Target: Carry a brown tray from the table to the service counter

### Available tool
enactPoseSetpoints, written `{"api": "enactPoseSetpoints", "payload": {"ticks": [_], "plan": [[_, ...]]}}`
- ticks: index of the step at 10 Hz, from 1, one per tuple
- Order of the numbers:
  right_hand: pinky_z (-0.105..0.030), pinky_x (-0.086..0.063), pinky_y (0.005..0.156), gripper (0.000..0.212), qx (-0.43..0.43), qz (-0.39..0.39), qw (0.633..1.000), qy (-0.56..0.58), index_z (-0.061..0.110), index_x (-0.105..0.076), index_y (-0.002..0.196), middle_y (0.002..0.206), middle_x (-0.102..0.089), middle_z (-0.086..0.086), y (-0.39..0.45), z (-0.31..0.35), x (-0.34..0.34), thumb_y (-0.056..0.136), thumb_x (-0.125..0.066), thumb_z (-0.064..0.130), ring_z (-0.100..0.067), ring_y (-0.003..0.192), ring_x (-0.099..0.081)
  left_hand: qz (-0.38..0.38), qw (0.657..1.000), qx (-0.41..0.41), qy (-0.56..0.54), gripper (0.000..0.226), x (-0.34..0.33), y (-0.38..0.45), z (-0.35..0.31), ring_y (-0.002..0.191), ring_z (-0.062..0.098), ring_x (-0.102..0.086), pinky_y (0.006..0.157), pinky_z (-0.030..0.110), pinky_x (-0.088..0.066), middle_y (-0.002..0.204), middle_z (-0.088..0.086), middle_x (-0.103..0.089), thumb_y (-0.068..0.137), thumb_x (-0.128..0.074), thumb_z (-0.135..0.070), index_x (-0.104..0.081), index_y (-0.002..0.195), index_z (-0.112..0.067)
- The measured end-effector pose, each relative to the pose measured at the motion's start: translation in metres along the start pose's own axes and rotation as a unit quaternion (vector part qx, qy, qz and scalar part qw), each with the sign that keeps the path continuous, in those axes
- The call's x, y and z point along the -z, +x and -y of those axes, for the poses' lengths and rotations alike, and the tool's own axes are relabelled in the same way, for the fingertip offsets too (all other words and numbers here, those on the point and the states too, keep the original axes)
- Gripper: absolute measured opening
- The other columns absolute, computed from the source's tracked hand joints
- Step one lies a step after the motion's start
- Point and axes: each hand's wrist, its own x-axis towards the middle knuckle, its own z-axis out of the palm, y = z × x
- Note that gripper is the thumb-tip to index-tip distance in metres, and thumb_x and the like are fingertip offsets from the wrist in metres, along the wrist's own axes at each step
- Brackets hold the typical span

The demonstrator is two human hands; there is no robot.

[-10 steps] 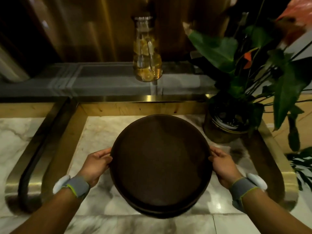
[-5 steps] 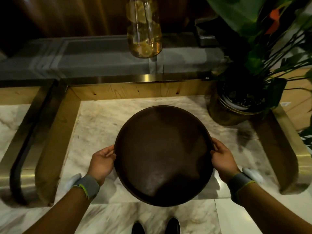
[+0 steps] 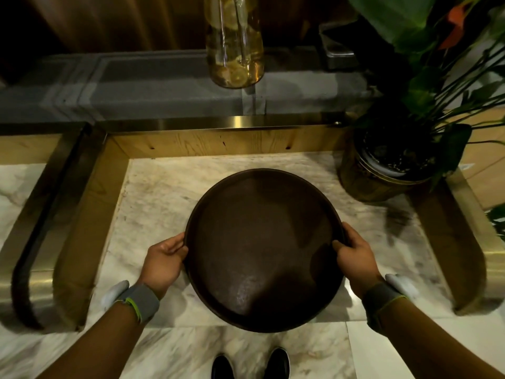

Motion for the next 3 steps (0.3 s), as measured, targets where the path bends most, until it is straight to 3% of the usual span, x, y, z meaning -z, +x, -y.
{"api": "enactPoseSetpoints", "payload": {"ticks": [1,3], "plan": [[-0.04,-0.04,0.106,0.057,-0.008,0.01,1.0,0.014,0.016,-0.039,0.147,0.138,-0.052,-0.003,-0.001,0.001,0.003,0.094,-0.049,-0.001,-0.023,0.122,-0.049,-0.002,1.0,0.005,0.009,0.043,-0.001,0.0,-0.002,0.116,0.024,-0.055,0.099,0.032,-0.041,0.127,0.01,-0.059,0.091,-0.046,0.008,-0.049,0.133,0.0],[-0.038,-0.039,0.106,0.057,-0.001,0.037,0.999,0.027,0.011,-0.037,0.148,0.146,-0.048,-0.007,-0.001,0.001,0.015,0.094,-0.053,0.002,-0.025,0.129,-0.047,-0.005,0.995,0.064,-0.081,0.041,0.003,-0.007,-0.005,0.113,0.025,-0.059,0.098,0.037,-0.045,0.127,0.012,-0.061,0.094,-0.05,-0.011,-0.05,0.134,-0.003]]}}
